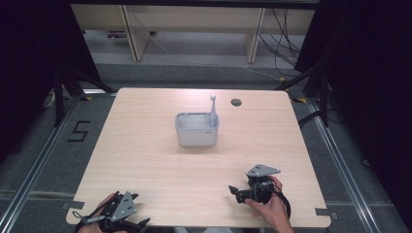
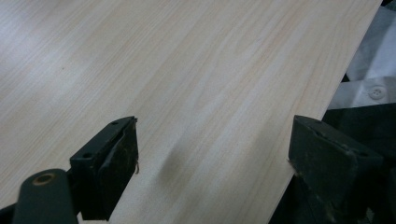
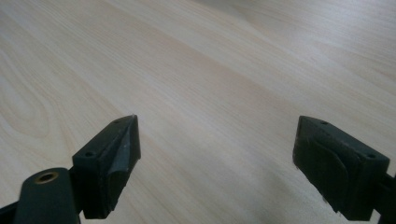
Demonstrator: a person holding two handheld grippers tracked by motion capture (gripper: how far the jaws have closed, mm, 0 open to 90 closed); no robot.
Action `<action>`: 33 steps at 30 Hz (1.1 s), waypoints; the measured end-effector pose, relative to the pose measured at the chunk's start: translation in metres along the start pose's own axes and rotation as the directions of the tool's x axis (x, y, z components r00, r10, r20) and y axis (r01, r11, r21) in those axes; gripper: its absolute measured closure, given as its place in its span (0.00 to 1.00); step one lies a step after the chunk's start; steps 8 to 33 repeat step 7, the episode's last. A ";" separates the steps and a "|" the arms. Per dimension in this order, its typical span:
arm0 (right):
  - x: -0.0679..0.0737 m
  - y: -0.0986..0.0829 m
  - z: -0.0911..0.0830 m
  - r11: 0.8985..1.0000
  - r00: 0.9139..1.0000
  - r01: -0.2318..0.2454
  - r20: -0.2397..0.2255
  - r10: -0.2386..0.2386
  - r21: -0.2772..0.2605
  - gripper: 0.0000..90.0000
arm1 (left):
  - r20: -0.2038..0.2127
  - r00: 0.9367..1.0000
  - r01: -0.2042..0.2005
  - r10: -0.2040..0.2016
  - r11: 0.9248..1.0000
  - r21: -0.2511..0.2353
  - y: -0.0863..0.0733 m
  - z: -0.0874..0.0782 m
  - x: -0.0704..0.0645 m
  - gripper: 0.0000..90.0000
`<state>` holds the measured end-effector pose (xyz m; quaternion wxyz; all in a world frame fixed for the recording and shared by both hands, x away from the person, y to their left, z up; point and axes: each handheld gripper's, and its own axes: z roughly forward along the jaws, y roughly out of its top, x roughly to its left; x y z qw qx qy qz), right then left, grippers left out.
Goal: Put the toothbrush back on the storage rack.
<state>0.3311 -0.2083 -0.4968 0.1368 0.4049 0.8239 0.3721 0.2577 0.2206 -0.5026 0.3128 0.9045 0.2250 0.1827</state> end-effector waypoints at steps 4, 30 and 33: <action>-0.001 -0.003 0.002 0.999 1.000 0.006 0.020 -0.007 0.040 0.18 | 0.000 1.000 -0.003 0.003 1.000 0.002 0.000 0.000 0.000 0.18; -0.004 -0.004 0.003 0.998 1.000 0.007 0.022 -0.009 0.066 0.18 | -0.001 1.000 0.006 -0.006 1.000 -0.004 0.000 0.001 0.000 0.18; -0.004 -0.004 0.003 0.998 1.000 0.007 0.022 -0.009 0.066 0.18 | -0.001 1.000 0.006 -0.006 1.000 -0.004 0.000 0.001 0.000 0.18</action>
